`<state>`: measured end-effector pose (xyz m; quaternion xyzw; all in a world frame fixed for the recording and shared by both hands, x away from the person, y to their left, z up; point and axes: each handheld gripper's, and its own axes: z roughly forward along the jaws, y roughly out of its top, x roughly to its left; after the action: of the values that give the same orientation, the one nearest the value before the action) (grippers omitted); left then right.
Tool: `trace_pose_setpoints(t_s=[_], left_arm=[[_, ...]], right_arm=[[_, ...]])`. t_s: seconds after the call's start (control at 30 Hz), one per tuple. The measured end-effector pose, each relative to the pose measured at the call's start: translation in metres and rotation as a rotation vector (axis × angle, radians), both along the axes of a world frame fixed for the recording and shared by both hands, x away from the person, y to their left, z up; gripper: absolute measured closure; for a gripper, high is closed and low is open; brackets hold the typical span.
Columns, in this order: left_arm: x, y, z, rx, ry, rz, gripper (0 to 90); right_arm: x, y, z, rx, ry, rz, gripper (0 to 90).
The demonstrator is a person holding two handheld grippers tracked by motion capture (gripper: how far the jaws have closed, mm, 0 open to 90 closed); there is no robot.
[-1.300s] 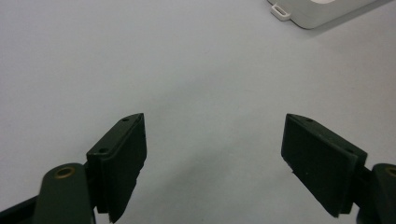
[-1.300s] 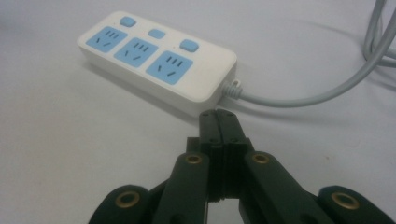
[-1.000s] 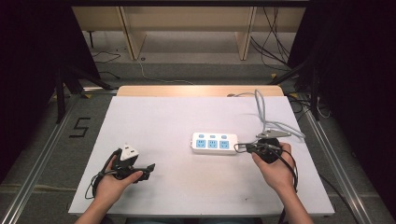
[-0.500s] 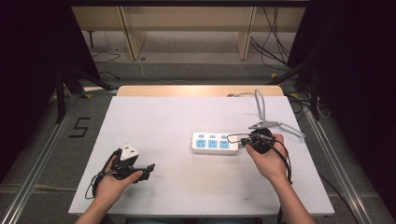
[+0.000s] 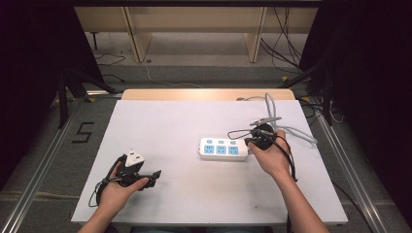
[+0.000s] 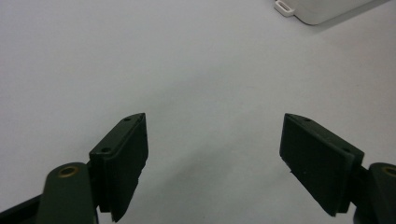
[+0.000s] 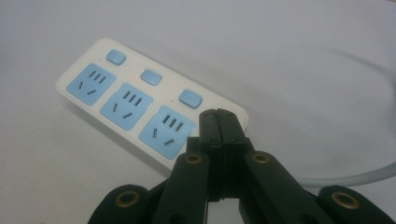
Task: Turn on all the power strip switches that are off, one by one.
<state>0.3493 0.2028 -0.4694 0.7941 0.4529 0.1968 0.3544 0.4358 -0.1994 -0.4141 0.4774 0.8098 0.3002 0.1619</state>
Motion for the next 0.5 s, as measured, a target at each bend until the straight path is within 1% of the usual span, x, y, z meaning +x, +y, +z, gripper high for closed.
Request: trace_pose_setpoints(t_s=[0.03, 0.07, 0.2, 0.5], left_arm=[[0.0, 0.0, 0.0, 0.0, 0.0, 0.0, 23.5], [0.0, 0.0, 0.0, 0.0, 0.001, 0.0, 23.6], [0.0, 0.0, 0.0, -0.005, 0.0, 0.001, 23.6], [0.0, 0.0, 0.0, -0.006, 0.001, 0.0, 23.7]], right_arm=[[0.0, 0.0, 0.0, 0.0, 0.0, 0.0, 90.0], [0.004, 0.002, 0.0, -0.007, 0.008, 0.001, 90.0], [0.011, 0.006, 0.0, -0.018, 0.02, 0.002, 90.0], [0.023, 0.014, -0.002, -0.029, 0.045, 0.004, 90.0]])
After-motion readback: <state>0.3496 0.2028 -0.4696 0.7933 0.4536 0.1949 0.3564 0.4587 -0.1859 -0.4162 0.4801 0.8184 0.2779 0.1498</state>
